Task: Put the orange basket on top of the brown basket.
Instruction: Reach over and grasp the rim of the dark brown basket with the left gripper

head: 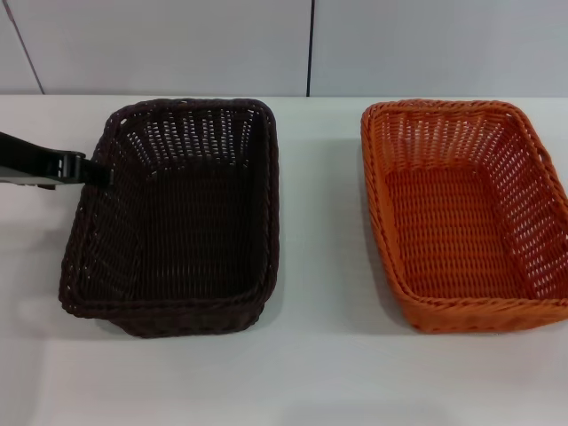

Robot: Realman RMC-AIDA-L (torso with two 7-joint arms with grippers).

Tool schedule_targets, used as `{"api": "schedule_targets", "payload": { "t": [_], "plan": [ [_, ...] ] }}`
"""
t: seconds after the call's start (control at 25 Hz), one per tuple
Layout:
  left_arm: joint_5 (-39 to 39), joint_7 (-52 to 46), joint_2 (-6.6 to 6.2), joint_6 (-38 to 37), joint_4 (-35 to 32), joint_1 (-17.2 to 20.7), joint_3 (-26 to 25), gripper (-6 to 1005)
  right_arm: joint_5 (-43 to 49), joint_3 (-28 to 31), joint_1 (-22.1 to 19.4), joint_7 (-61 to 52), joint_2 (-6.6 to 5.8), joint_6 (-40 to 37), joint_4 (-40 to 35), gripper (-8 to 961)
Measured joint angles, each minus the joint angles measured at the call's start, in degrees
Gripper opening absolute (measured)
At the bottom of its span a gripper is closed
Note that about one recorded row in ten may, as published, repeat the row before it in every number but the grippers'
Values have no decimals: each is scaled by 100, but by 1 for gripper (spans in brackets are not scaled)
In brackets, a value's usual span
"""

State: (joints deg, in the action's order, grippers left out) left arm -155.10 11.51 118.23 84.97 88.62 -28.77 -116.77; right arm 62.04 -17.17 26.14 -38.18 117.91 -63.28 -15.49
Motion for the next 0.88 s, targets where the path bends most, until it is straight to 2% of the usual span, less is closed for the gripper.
{"api": "schedule_targets", "payload": {
  "t": [0.88],
  "plan": [
    [55,-59,-10,-724,-1000,-60,313,756,41,-34,-80,125,-3,9,64,539]
  ]
}}
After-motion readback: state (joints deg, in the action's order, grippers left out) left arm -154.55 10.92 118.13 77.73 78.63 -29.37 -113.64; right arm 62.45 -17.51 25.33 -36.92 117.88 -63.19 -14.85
